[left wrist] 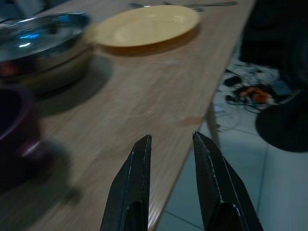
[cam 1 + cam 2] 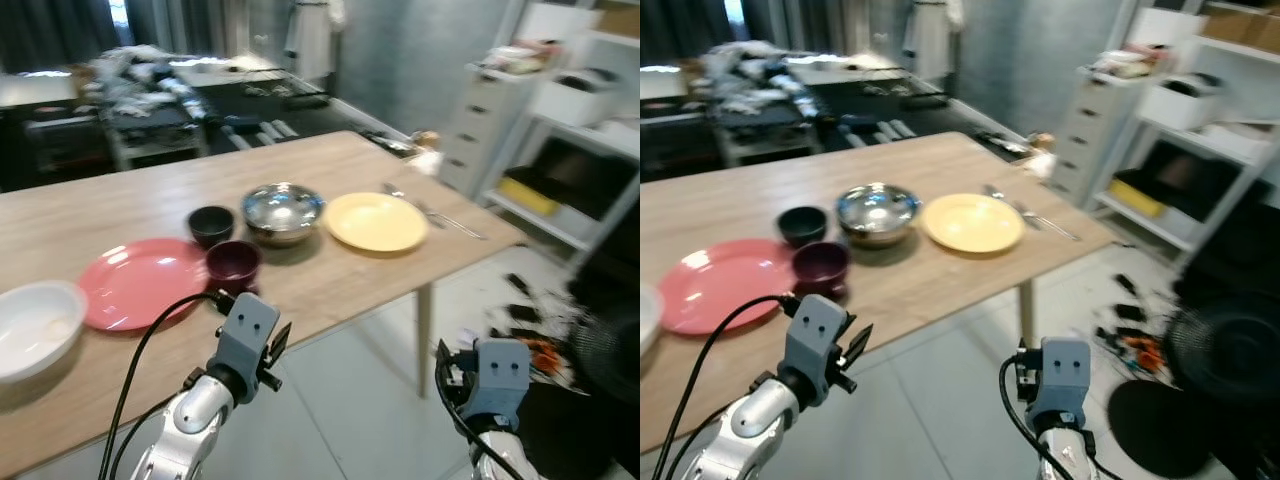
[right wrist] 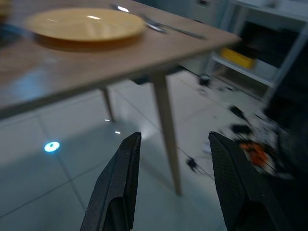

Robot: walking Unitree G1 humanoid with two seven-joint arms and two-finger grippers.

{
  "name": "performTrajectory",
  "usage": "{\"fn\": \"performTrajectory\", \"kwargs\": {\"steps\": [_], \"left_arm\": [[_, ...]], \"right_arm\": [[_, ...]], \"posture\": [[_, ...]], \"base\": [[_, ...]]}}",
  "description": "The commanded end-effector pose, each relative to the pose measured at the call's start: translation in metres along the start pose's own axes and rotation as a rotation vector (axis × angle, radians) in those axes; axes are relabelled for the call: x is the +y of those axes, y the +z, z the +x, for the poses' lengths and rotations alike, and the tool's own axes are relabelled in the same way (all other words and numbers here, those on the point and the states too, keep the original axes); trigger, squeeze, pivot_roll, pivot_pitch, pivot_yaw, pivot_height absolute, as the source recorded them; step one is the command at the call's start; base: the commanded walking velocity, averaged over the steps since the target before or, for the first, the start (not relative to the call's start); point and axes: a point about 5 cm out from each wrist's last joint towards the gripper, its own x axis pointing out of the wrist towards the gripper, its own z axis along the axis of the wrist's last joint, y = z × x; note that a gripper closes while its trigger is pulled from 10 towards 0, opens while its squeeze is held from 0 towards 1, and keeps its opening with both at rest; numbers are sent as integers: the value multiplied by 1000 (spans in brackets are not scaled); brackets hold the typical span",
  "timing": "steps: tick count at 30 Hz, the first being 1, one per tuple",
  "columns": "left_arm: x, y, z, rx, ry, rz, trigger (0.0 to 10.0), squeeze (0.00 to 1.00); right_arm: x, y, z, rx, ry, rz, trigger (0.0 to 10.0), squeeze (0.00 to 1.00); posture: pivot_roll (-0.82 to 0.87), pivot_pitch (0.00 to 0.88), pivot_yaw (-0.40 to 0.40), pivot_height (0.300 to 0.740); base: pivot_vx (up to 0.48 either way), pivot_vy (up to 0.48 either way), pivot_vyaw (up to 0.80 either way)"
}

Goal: Setting the table

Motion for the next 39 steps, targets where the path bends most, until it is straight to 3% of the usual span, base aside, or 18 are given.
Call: {"fn": "performTrajectory", "kwargs": {"steps": [1, 39], "left_arm": [[0, -6, -1, 23, -3, 7, 10000, 0], [1, -8, 2, 22, -23, 16, 10000, 0]], "right_arm": [[-3, -6, -2, 24, -7, -3, 10000, 0], [-2, -15, -3, 42, -10, -15, 10000, 0]], "posture": [[25, 48, 51, 740], [24, 35, 69, 740]], "base": [[0, 0, -800], [0, 0, -800]]}}
